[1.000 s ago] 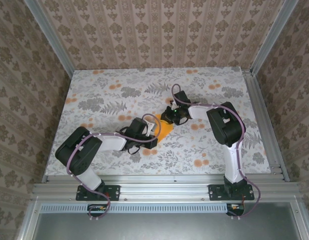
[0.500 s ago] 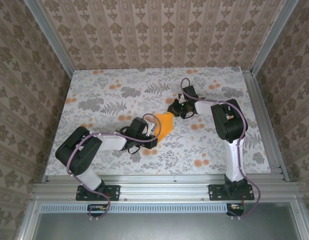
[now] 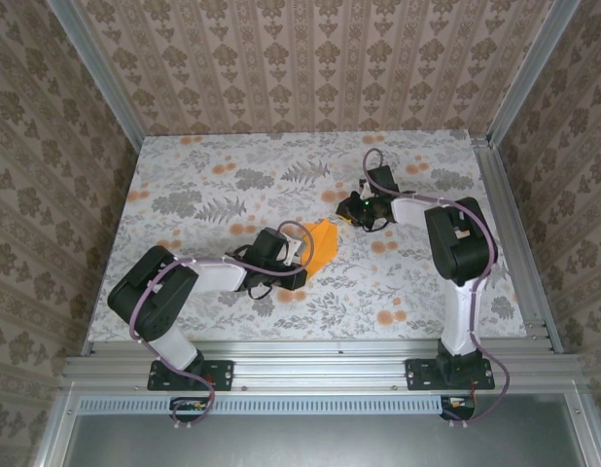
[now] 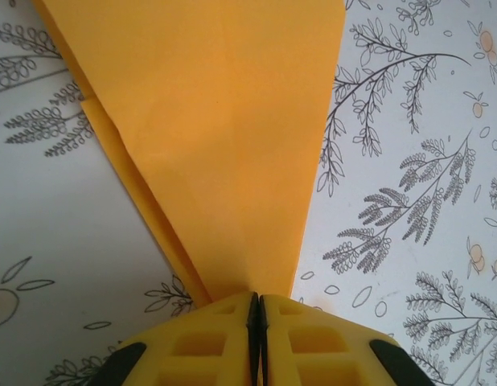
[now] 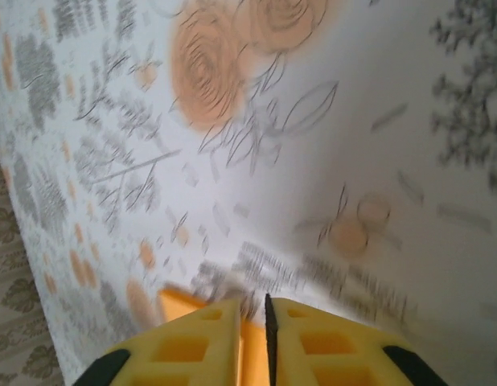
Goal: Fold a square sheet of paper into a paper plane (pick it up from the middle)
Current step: Fourth fold the wing at the center of the table, then turn over the paper at the center of the table.
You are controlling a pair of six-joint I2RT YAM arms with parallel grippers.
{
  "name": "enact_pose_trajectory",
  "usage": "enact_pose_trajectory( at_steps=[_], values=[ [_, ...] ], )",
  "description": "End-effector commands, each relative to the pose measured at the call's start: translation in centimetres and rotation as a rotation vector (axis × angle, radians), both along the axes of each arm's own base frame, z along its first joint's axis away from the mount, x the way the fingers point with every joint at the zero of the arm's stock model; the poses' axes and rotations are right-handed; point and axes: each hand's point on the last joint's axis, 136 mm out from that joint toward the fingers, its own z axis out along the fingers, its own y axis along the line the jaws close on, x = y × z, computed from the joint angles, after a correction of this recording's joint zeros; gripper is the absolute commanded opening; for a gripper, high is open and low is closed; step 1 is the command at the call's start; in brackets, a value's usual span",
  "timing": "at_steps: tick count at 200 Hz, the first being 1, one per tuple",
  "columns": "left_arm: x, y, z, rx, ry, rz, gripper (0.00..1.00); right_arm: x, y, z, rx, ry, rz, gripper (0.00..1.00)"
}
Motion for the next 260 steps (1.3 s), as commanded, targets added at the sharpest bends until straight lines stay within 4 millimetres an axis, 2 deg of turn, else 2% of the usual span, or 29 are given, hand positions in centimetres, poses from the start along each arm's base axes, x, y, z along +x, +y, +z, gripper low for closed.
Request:
enact_pose_trajectory(
  at_steps=[1,17,47,75,97,131,184,260],
  values=[
    [-4.1,2.9,-3.3,0.146,0.186,-0.023,0.15,-2.8,1.7,2.8,0.034,-0.037,0.073,0.23],
    [-3.1,1.9,-1.6,0.107,0.153,-0.021,0.17,-4.7,2.7,2.9,0.053,-0.022,0.099,0.26],
    [-1.3,0.4,1.7,0.051,0.089,-0.013,0.22,-7.4,3.3,1.7,0.048,0.021,0.104,0.29],
    [-0.2,-0.2,4.2,0.019,0.037,-0.006,0.26,-8.9,4.0,0.6,0.041,0.047,0.120,0.33],
    [0.6,-0.2,5.3,0.015,0.012,-0.002,0.29,-9.4,4.7,0.1,0.043,0.058,0.134,0.36],
    [2.4,0.3,4.7,0.034,0.012,0.023,0.32,-9.5,5.6,-0.1,0.048,0.057,0.142,0.39],
    [5.0,-0.5,4.1,-0.022,0.009,0.044,0.37,-9.9,6.4,-1.0,0.034,0.076,0.153,0.40],
    [6.0,-0.8,2.9,-0.048,0.063,0.044,0.38,-10.1,6.4,-1.2,0.031,0.078,0.151,0.41]
  ],
)
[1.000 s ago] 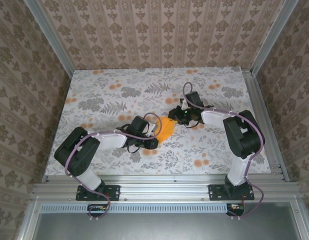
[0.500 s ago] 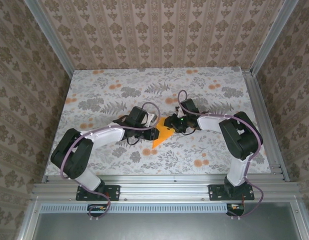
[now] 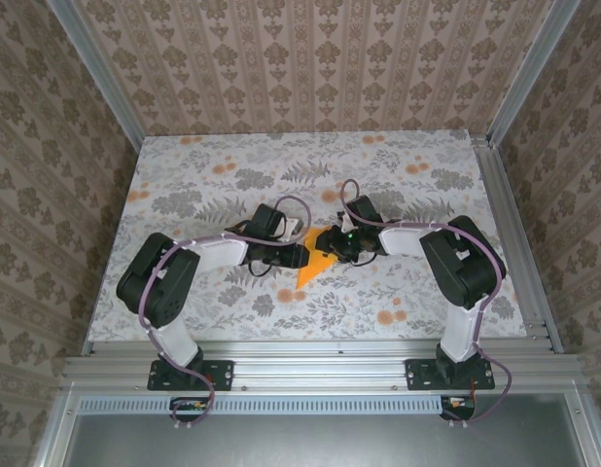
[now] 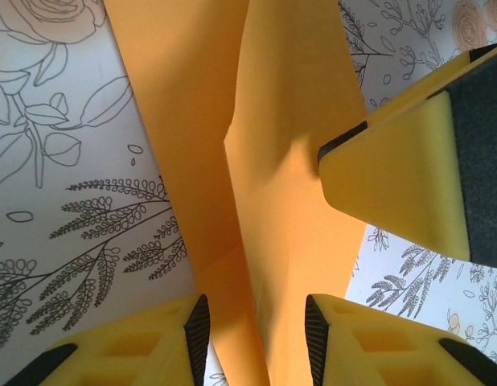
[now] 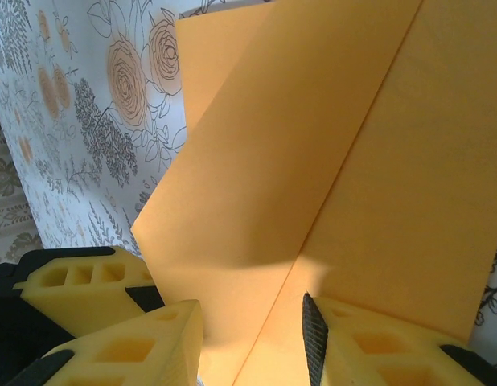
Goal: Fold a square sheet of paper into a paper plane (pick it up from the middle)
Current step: Turn over the paper at the center of the table.
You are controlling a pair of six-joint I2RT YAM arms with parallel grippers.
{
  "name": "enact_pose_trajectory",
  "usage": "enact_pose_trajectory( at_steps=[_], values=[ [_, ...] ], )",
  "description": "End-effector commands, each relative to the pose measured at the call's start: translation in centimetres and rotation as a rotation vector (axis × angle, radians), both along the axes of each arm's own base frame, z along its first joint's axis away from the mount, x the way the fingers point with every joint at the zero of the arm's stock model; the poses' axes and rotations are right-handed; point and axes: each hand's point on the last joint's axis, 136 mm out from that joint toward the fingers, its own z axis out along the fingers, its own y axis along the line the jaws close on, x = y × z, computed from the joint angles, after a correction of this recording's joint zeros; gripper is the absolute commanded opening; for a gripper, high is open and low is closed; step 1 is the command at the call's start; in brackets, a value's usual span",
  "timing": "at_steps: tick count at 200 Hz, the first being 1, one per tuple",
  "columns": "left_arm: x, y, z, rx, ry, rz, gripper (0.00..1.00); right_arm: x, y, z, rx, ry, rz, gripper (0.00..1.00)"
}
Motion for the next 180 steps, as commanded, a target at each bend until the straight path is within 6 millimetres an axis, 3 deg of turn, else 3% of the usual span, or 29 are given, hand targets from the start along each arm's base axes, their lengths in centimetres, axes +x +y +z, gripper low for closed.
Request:
enact_pose_trajectory(
  at_steps=[1,104,137,180],
  values=[
    [0.9,-0.8,0.7,-0.033,-0.005,-0.018,0.38,0.4,0.1,0.0,-0.001,-0.002,-0.016,0.41],
    [0.9,-1.3,0.3,-0.059,0.034,-0.039,0.30,0.3,0.0,0.9,0.017,-0.015,-0.016,0.42],
    [0.8,-1.3,0.4,-0.053,0.039,-0.040,0.19,0.4,0.0,1.1,0.033,-0.017,-0.021,0.42],
    [0.8,-1.4,2.1,-0.090,0.024,-0.041,0.07,0.3,-0.2,2.1,0.057,-0.034,-0.032,0.45]
  ],
)
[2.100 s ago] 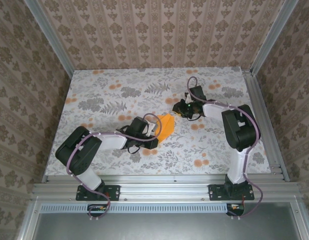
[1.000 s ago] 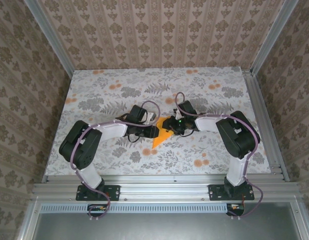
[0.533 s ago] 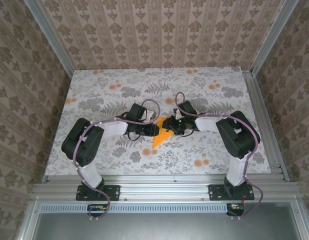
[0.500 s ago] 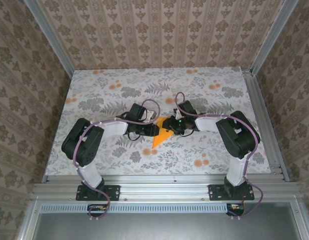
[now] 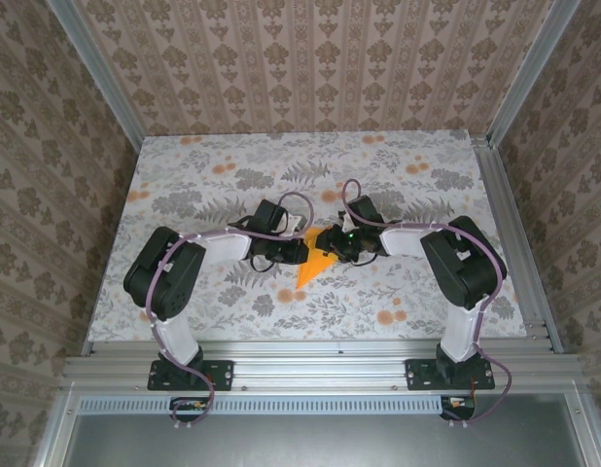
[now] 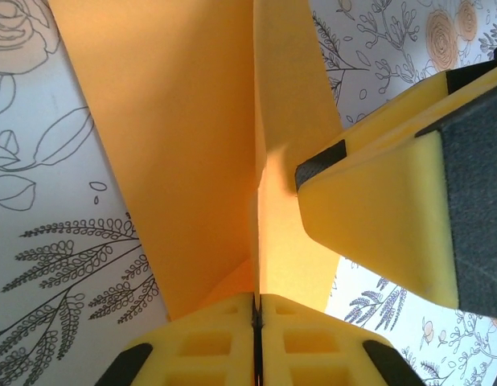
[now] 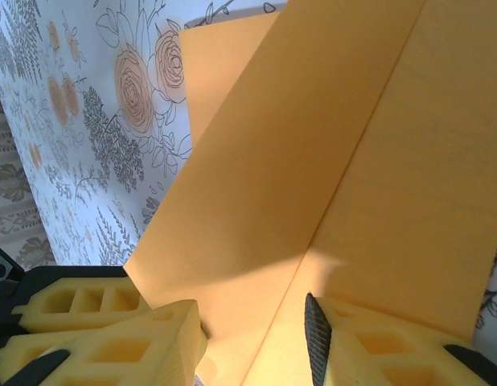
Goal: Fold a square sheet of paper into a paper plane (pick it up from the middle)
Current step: Turn over the paper at the center of the table.
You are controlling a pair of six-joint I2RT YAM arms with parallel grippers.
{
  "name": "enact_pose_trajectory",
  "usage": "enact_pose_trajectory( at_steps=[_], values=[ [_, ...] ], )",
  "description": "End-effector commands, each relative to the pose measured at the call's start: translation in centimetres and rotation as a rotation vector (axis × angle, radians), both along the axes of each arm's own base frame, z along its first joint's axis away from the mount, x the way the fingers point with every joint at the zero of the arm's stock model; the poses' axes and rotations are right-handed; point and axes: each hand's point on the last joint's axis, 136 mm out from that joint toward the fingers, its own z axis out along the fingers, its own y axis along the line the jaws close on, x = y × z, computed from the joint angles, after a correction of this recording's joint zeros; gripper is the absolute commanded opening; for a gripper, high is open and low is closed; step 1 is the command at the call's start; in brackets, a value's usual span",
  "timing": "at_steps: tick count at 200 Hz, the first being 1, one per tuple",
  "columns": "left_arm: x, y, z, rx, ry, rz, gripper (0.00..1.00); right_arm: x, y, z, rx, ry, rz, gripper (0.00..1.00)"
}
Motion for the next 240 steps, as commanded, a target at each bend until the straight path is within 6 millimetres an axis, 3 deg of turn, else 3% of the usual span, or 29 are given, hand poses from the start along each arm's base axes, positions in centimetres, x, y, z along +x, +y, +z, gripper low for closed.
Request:
enact_pose_trajectory(
  at_steps=[1,67,137,214,240],
  values=[
    [0.4,-0.3,2.1,-0.046,-0.020,-0.009,0.07,0.2,-0.1,1.9,0.040,-0.031,-0.013,0.45],
    [0.8,-0.8,5.9,-0.193,-0.036,0.026,0.06,0.7,0.2,3.9,0.165,-0.051,-0.064,0.51],
    [0.8,-0.8,6.7,-0.273,-0.015,0.046,0.06,1.7,1.2,6.8,0.319,-0.093,-0.094,0.55],
    [0.9,-0.2,6.9,-0.316,-0.012,0.075,0.06,2.4,2.0,6.5,0.397,-0.081,-0.106,0.49],
    [0.9,0.0,7.3,-0.340,-0.014,0.078,0.07,2.3,1.6,4.9,0.327,-0.060,-0.108,0.48]
  ],
)
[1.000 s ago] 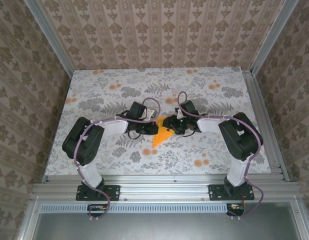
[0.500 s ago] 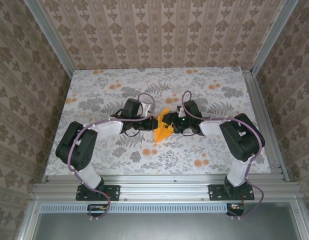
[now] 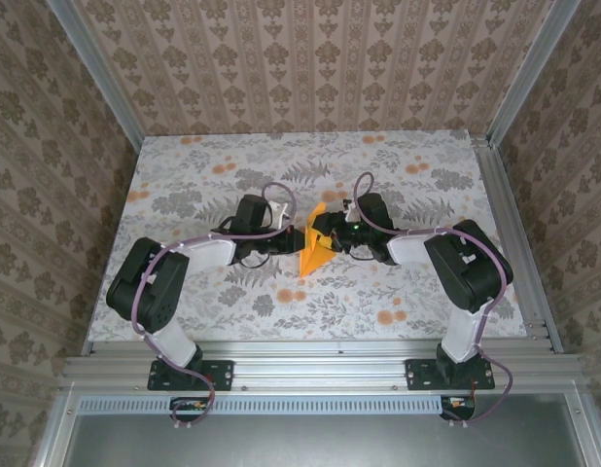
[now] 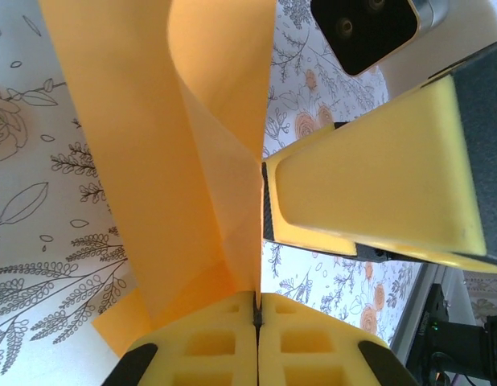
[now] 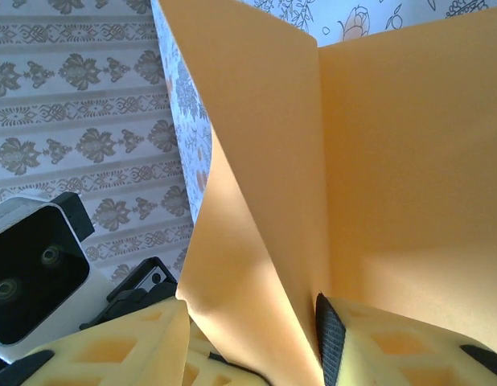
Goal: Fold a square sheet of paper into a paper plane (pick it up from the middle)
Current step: Turn over the paper at the center of the table.
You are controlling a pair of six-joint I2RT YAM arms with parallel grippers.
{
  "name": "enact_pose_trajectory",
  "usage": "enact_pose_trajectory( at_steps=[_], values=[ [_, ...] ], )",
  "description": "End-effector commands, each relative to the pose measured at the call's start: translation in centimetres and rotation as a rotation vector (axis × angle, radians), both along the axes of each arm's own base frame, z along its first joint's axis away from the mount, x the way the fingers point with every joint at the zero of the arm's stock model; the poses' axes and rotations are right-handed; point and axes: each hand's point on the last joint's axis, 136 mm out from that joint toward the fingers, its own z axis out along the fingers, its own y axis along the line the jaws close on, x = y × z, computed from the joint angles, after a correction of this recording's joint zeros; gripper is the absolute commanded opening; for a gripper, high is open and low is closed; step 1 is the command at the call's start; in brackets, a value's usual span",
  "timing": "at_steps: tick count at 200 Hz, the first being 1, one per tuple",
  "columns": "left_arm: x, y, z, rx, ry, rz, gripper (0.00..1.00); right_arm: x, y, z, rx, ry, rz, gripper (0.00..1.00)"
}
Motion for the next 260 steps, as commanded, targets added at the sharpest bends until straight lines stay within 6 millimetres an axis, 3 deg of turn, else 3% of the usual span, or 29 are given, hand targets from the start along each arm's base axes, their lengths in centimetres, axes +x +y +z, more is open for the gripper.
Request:
enact_pose_trajectory(
  at_steps=[1,54,182,224,260],
  values=[
    [-0.2,0.0,1.8,-0.061,-0.019,-0.005,0.07,-0.1,-0.2,-1.2,-0.031,0.017,0.013,0.48],
    [-0.2,0.2,2.2,-0.072,-0.021,0.000,0.07,0.4,0.1,-1.7,-0.025,0.010,0.015,0.44],
    [-0.1,1.3,1.0,-0.040,0.009,0.027,0.19,0.6,0.4,-1.0,0.005,-0.008,0.017,0.09],
    [-0.5,2.4,1.3,0.005,0.019,0.059,0.39,0.5,0.3,0.0,-0.003,-0.028,0.021,0.01],
    [-1.1,4.0,1.5,0.076,0.067,0.143,0.58,0.3,0.3,1.2,-0.007,-0.050,0.028,0.00]
  ],
)
